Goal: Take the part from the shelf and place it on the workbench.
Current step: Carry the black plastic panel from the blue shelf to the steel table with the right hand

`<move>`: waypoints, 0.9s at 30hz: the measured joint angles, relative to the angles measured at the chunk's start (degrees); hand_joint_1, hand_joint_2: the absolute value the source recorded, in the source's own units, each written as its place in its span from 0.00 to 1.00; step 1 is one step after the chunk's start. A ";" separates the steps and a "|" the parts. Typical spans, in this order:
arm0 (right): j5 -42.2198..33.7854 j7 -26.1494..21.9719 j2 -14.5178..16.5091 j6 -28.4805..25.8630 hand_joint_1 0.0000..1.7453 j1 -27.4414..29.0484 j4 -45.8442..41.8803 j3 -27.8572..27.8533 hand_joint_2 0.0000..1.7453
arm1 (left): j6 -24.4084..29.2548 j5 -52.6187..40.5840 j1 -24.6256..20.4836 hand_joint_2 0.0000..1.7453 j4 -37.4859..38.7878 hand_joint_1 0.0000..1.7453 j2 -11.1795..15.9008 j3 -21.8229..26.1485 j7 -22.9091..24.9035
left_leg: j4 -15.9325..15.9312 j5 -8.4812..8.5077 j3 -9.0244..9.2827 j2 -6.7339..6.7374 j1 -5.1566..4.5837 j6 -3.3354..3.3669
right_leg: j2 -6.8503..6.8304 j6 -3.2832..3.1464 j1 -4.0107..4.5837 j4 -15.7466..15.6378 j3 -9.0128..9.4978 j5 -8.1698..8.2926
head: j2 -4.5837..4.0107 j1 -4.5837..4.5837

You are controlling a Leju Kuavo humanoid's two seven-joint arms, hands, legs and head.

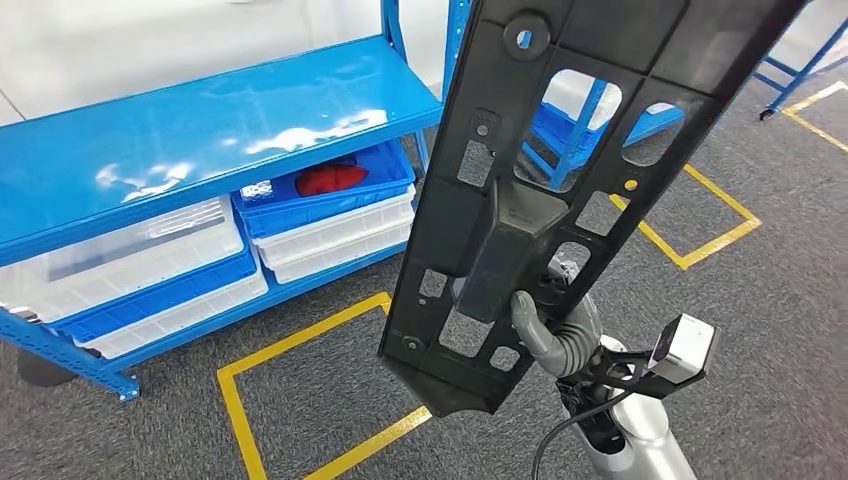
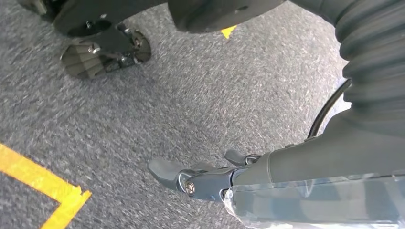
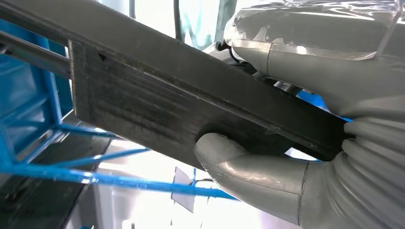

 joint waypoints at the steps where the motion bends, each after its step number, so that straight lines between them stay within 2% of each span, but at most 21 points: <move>1: -0.21 0.13 -0.07 -0.01 1.00 0.16 -0.03 -0.06 1.00 | -0.07 -0.01 0.05 1.00 0.00 0.00 0.03 -0.02 -0.18 | 0.02 -0.06 0.01 0.70 -0.03 0.00 | -0.26 0.11 -0.14 1.51 -0.80 -0.06 | 0.00 0.00; 2: -0.45 0.28 -0.15 -0.01 1.00 0.25 -0.10 -0.14 1.00 | -0.13 -0.03 0.03 1.00 0.00 0.00 0.03 -0.05 -0.42 | 0.03 -0.11 0.03 1.35 -0.03 -0.05 | -0.48 0.14 -0.23 0.84 -0.49 0.87 | 0.00 0.00; 3: -0.68 0.43 -0.22 0.02 1.00 0.28 -0.25 -0.19 1.00 | -0.14 -0.05 -0.03 1.00 0.00 0.00 0.02 -0.11 -0.70 | 0.03 -0.18 0.12 1.97 -0.04 -0.14 | -0.89 0.07 -0.27 -2.14 1.07 2.66 | 0.00 0.00; 5: -0.97 0.75 -0.32 0.23 1.00 0.20 -0.69 -0.28 1.00 | 0.08 0.15 -0.13 1.00 0.00 0.00 -0.04 -0.22 -1.37 | 0.04 -0.41 0.37 3.01 -0.19 -0.51 | -2.88 -0.47 0.07 -10.24 5.40 5.83 | 0.00 0.00; 6: -1.07 0.88 -0.34 0.48 1.00 0.14 -0.92 -0.30 1.00 | 0.29 0.33 -0.16 1.00 0.00 0.00 -0.08 -0.26 -1.70 | 0.03 -0.52 0.47 3.45 -0.29 -0.78 | -3.61 -0.88 0.34 -13.00 6.83 6.59 | 0.00 0.00; 7: -1.13 0.98 -0.34 0.76 1.00 0.09 -1.07 -0.31 1.00 | 0.54 0.53 -0.20 1.00 0.00 0.00 -0.13 -0.28 -1.95 | 0.02 -0.62 0.55 3.87 -0.38 -1.09 | -3.96 -1.30 0.63 -14.24 7.38 6.70 | 0.00 0.00; 9: -1.14 1.09 -0.34 1.21 1.00 0.09 -1.24 -0.32 1.00 | 0.85 0.75 -0.36 1.00 0.00 0.00 -0.21 -0.27 -2.13 | -0.15 -0.73 0.76 4.72 -0.42 -1.78 | -2.92 -2.06 0.85 -14.50 7.20 6.74 | 0.00 -0.01; 10: -1.13 1.14 -0.34 1.31 1.00 0.11 -1.31 -0.32 1.00 | 0.91 0.79 -0.46 1.00 -0.01 0.00 -0.24 -0.27 -2.14 | 0.07 -1.02 0.81 4.41 -0.34 -2.11 | -2.37 -2.44 0.76 -14.75 7.25 6.90 | 0.00 -0.02; 12: -1.08 1.22 -0.25 1.44 1.00 0.00 -1.44 -0.32 1.00 | 0.96 0.81 -0.52 1.00 -0.02 0.00 -0.28 -0.27 -2.20 | 3.22 -3.28 -0.35 2.20 -0.20 -2.48 | -1.34 -3.21 0.46 -15.30 7.46 7.27 | 0.00 -0.02; 13: -1.07 1.24 -0.18 1.50 1.00 -0.05 -1.47 -0.32 1.00 | 0.96 0.81 -0.44 1.00 -0.02 0.00 -0.28 -0.27 -2.24 | 6.60 -5.20 -1.84 0.77 -0.10 -2.54 | -0.83 -3.46 0.39 -15.41 7.51 7.36 | 0.00 -0.02; 14: -1.06 1.27 -0.11 1.55 1.00 -0.09 -1.48 -0.32 1.00 | 0.96 0.88 -0.32 1.00 -0.02 0.00 -0.28 -0.26 -2.26 | 10.71 -7.19 -3.75 -0.06 -0.10 -2.55 | -0.25 -3.61 0.43 -15.39 7.48 7.39 | 0.00 -0.02; 15: -1.06 1.31 -0.07 1.59 1.00 -0.05 -1.47 -0.32 1.00 | 0.96 0.92 -0.27 1.00 -0.02 0.00 -0.28 -0.25 -2.30 | 14.37 -8.56 -5.50 -0.42 -0.11 -2.58 | 0.40 -3.67 0.50 -15.36 7.45 7.39 | 0.00 -0.02; 16: -1.05 1.34 -0.06 1.62 1.00 0.00 -1.46 -0.32 1.00 | 0.96 0.96 -0.28 1.00 -0.02 0.00 -0.28 -0.24 -2.32 | 16.56 -8.94 -6.61 -0.56 -0.13 -2.60 | 1.07 -3.70 0.57 -15.28 7.44 7.39 | 0.00 -0.02; 17: -1.04 1.38 -0.06 1.64 1.00 0.04 -1.46 -0.31 1.00 | 0.96 1.00 -0.33 1.00 -0.02 0.00 -0.28 -0.23 -2.33 | 16.48 -8.08 -6.67 -0.61 -0.13 -2.56 | 1.80 -3.70 0.61 -15.17 7.44 7.38 | 0.00 -0.02; 18: -1.04 1.40 -0.06 1.65 1.00 0.05 -1.46 -0.31 1.00 | 0.96 0.97 -0.37 1.00 -0.02 0.00 -0.28 -0.23 -2.33 | 14.01 -6.19 -5.62 -0.77 -0.12 -2.46 | 2.57 -3.66 0.61 -15.02 7.45 7.36 | 0.00 -0.02; 19: -1.03 1.42 -0.06 1.66 1.00 0.06 -1.46 -0.30 1.00 | 0.96 0.92 -0.32 1.00 -0.02 0.00 -0.28 -0.23 -2.28 | 10.07 -3.82 -3.90 -1.38 -0.11 -2.30 | 3.34 -3.58 0.59 -14.82 7.43 7.31 | 0.00 -0.02; 20: -0.96 1.43 -0.06 1.66 1.00 0.06 -1.46 -0.30 1.00 | 0.94 0.86 -0.20 1.00 -0.02 0.00 -0.27 -0.24 -2.15 | 6.04 -2.05 -2.16 -2.55 -0.04 -2.11 | 4.07 -3.41 0.65 -14.52 7.30 7.22 | 0.00 -0.02; 21: -0.81 1.47 -0.06 1.63 1.00 0.12 -1.46 -0.30 1.00 | 0.87 0.73 -0.06 1.00 -0.02 0.00 -0.26 -0.24 -1.96 | 3.02 -1.00 -0.86 -3.58 0.03 -1.97 | 4.77 -3.17 0.64 -14.24 7.09 7.18 | 0.00 -0.02; 23: -0.18 1.66 -0.06 1.39 1.00 0.66 -1.62 -0.30 1.00 | 0.51 0.36 0.16 1.00 -0.02 0.00 -0.24 -0.27 -1.36 | 0.81 -0.89 0.02 -4.62 -0.07 -1.66 | 5.89 -2.43 0.47 -13.96 6.60 7.24 | 0.00 -0.02; 25: 0.55 1.83 -0.07 0.96 1.00 1.55 -1.93 -0.33 1.00 | -0.02 -0.10 0.25 1.00 -0.02 0.00 -0.29 -0.36 -0.73 | 0.30 -0.59 0.28 -3.53 -0.07 -1.05 | 6.49 -1.64 0.25 -14.05 6.40 7.43 | 0.00 -0.02; 27: 0.97 1.89 -0.08 0.68 1.00 2.06 -2.24 -0.44 1.00 | -0.43 -0.44 0.48 1.00 -0.02 0.00 -0.40 -0.46 -0.18 | -0.37 -0.13 0.63 -2.26 0.16 -0.35 | 4.34 -1.02 0.34 -12.27 5.50 6.23 | 0.00 -0.01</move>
